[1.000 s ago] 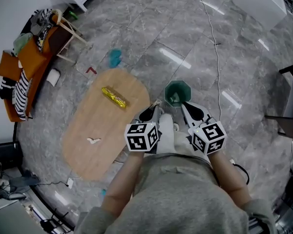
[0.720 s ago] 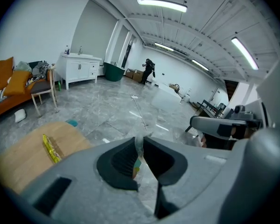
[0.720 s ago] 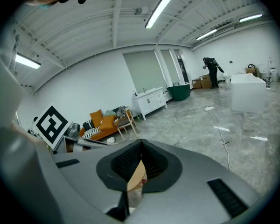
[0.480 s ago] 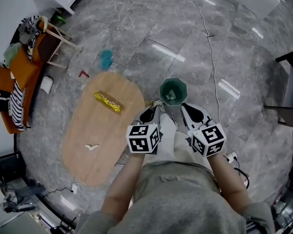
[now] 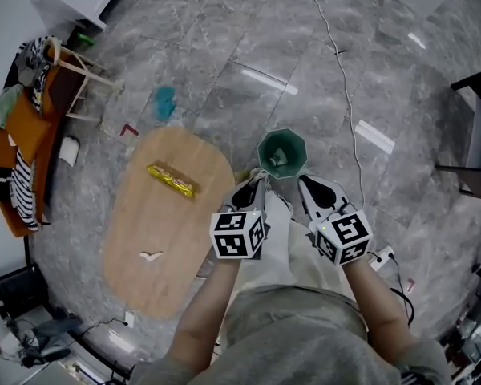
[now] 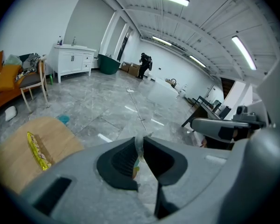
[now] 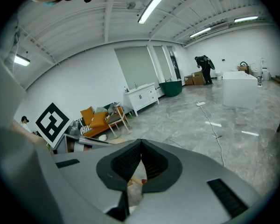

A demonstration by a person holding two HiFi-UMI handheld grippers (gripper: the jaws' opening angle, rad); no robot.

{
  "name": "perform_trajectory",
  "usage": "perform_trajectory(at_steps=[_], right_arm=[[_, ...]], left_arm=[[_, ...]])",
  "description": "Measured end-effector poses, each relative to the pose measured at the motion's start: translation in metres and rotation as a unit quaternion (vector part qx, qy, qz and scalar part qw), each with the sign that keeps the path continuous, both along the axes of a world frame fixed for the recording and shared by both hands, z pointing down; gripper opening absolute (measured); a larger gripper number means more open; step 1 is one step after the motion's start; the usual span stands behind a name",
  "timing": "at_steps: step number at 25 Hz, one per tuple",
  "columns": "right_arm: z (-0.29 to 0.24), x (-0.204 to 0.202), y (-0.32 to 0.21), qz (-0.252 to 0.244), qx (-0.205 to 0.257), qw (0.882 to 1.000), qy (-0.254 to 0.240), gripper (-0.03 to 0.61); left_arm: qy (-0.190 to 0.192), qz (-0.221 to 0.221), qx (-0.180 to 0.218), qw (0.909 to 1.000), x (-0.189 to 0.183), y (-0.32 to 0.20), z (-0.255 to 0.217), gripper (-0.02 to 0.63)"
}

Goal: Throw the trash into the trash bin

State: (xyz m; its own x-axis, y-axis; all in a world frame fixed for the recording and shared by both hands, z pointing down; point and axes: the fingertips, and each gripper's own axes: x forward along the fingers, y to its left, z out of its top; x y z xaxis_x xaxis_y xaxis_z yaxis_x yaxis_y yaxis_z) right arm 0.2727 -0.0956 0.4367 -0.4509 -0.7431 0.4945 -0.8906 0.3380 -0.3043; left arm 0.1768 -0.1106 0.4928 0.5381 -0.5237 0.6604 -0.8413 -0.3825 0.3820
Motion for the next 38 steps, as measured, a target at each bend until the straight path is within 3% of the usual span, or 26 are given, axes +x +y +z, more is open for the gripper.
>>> perform_trajectory(at_steps=[19,38], right_arm=[[0.067,0.014,-0.032,0.048,-0.036,0.998,-0.001,0.009],[0.127,0.022,-0.035,0.082,-0.071,0.994,-0.007,0.009]], left_arm=[[-0.008,0.038,-0.033,0.9987,0.017,-0.042,0.072,0.048],[-0.019,0.065,-0.068,0.9954,0.034,-0.052,0.143,0.048]])
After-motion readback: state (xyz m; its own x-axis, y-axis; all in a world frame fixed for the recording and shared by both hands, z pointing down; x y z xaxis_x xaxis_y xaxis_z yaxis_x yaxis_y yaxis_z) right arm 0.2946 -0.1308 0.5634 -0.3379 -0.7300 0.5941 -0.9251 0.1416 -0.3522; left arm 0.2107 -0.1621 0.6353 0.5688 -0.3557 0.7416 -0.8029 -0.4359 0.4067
